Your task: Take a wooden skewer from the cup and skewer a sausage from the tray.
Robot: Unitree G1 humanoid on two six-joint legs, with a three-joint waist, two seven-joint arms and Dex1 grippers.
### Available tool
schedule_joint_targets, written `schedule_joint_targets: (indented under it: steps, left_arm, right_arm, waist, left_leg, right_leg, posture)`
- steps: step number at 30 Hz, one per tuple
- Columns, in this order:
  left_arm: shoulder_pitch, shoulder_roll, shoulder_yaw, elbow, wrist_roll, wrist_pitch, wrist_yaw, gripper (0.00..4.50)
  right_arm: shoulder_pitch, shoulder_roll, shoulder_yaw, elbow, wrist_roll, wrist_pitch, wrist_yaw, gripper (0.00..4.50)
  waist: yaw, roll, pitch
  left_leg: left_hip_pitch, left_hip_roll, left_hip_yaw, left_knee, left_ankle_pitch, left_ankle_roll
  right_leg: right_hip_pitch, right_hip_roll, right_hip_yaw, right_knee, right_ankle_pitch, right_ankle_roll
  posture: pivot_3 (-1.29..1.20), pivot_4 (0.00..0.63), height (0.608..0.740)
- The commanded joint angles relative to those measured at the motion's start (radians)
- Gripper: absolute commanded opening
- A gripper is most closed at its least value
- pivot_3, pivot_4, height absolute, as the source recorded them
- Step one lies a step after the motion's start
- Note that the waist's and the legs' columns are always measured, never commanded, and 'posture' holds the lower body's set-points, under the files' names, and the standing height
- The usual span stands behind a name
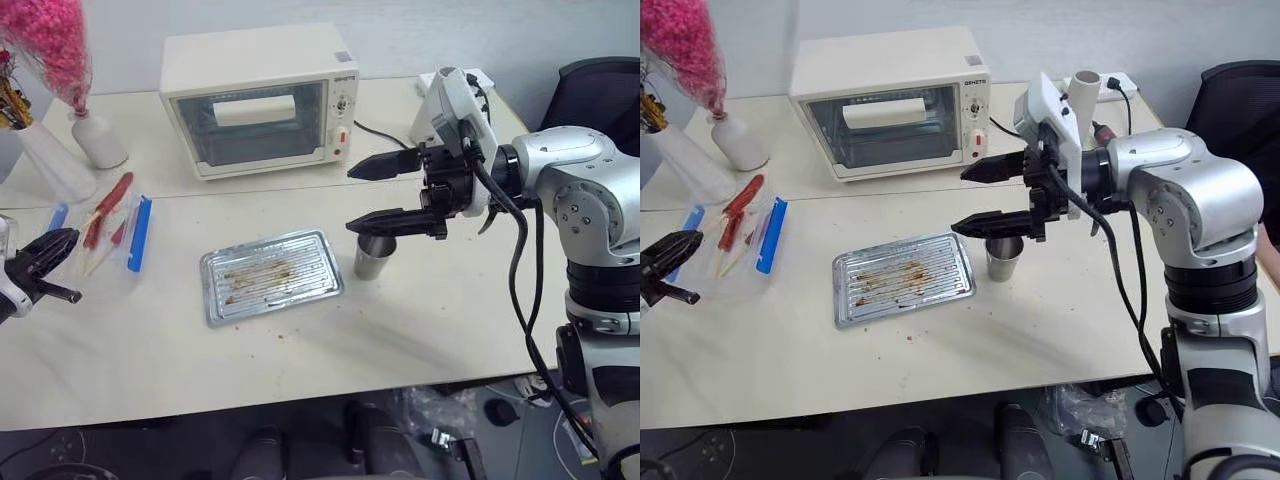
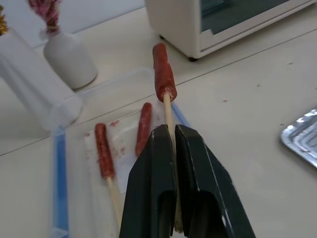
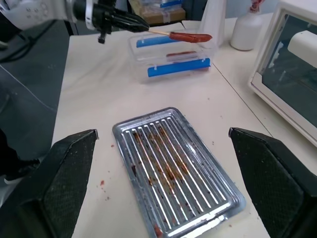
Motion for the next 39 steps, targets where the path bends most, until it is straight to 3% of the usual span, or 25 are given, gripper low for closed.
schedule_joint_targets:
  steps: [1,11,18,22,26,32,39]
  left_arm:
    - [-0.044,0.006,-0.034,0.064,0.043,-0.067,0.017,0.0]
    - [-0.09,-0.001,-0.069,0.162,0.075,-0.076,0.066,0.0]
    - [-0.041,0.0,-0.019,0.077,0.041,-0.035,0.059,1.97]
    - [0.032,0.009,0.096,-0.05,-0.004,0.053,0.056,3.15]
    - [0.179,0.003,0.293,-0.229,-0.08,0.167,-0.008,4.27]
    - [0.439,-0.103,0.601,-0.353,-0.268,0.264,-0.174,4.27]
    - [0.58,-0.202,0.642,-0.343,-0.322,0.226,-0.195,4.27]
  right_arm:
    - [-0.028,-0.005,-0.036,-0.026,0.039,0.0,-0.014,4.46]
    - [-0.016,-0.028,-0.03,-0.032,0.043,-0.025,-0.036,4.46]
    - [-0.017,-0.035,-0.011,-0.004,0.019,-0.066,-0.025,4.5]
    - [-0.023,-0.04,-0.002,0.02,0.007,-0.088,-0.013,4.5]
    - [-0.027,-0.05,0.001,0.052,-0.007,-0.115,0.009,4.5]
    - [-0.032,-0.067,0.016,0.112,-0.034,-0.173,0.068,4.5]
    - [-0.057,-0.053,0.04,0.165,-0.059,-0.223,0.128,4.5]
  waist:
    - [0.001,0.0,0.0]
    - [-0.004,-0.001,-0.001]
    - [-0.002,-0.001,-0.001]
    - [-0.005,-0.001,-0.001]
    - [-0.005,-0.001,-0.001]
    - [-0.004,-0.001,-0.001]
    - [0.001,-0.002,-0.001]
  left_leg:
    - [0.0,0.0,0.0,0.0,0.0,0.0]
    - [-0.001,0.0,0.001,0.0,-0.001,0.001]
    - [-0.001,0.0,0.0,0.0,-0.001,0.001]
    - [-0.001,0.0,0.0,0.0,-0.001,0.001]
    - [-0.001,0.001,0.001,-0.001,-0.001,0.001]
    - [0.0,0.0,0.001,-0.001,-0.002,0.001]
    - [0.001,-0.001,-0.001,-0.001,-0.002,0.002]
  right_leg:
    - [0.0,-0.001,-0.001,0.0,0.0,0.0]
    - [-0.001,-0.004,-0.001,-0.001,0.0,0.001]
    - [0.0,-0.005,-0.001,-0.001,0.0,0.001]
    - [-0.001,-0.005,-0.001,-0.001,0.0,0.001]
    - [-0.001,-0.005,0.0,-0.002,0.0,0.001]
    - [0.0,-0.005,0.0,-0.004,0.0,0.0]
    - [0.001,-0.004,-0.003,-0.006,0.0,-0.001]
  posture:
    - [0.0,0.15,0.74]
    - [0.0,0.15,0.74]
    - [0.0,0.15,0.74]
    - [0.0,0.15,0.74]
    - [0.0,0.15,0.74]
    - [0.0,0.15,0.74]
    - [0.0,0.15,0.74]
